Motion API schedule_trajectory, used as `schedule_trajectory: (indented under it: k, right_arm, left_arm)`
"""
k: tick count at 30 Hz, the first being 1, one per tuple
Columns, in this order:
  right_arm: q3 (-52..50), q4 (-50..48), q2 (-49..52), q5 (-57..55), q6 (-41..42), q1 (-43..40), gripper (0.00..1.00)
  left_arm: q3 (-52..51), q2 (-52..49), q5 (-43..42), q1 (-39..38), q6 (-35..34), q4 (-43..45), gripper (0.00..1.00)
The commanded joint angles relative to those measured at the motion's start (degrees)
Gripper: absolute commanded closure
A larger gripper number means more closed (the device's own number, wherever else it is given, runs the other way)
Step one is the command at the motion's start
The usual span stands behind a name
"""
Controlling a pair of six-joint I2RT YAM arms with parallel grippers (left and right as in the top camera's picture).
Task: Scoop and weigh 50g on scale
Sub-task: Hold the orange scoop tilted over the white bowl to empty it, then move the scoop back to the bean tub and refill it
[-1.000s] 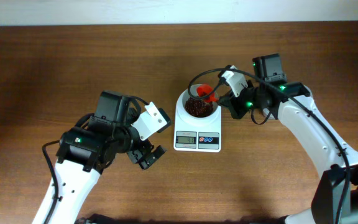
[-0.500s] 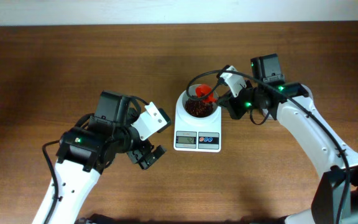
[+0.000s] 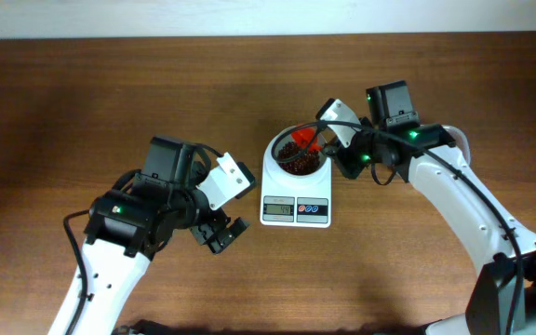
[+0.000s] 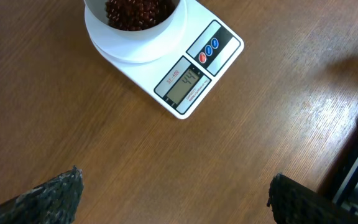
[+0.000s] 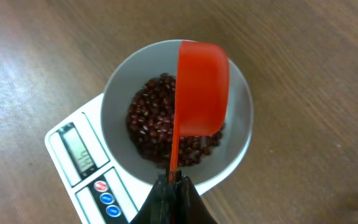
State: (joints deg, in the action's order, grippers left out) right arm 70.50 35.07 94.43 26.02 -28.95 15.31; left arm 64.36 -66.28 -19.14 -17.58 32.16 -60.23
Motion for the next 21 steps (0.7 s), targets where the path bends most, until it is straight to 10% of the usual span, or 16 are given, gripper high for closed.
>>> schedule_trajectory:
  k: [1,14,21]
  right_arm:
    - [2.19,1.38,-1.62,2.45,-1.25,0.44,0.96]
    - [6.05,3.37,-2.99,-17.05,-5.18,1.53,0.96]
    - [11.26,5.53,-11.04,-31.19,-5.18,-12.11,0.96]
  left_arm:
    - [1.01,0.07,-0.81,0.28,1.11,0.11,0.01]
    - [1.01,0.07,-0.81,0.28,1.11,0.11,0.01]
    - [1.01,0.07,-0.81,0.28,1.11,0.11,0.01]
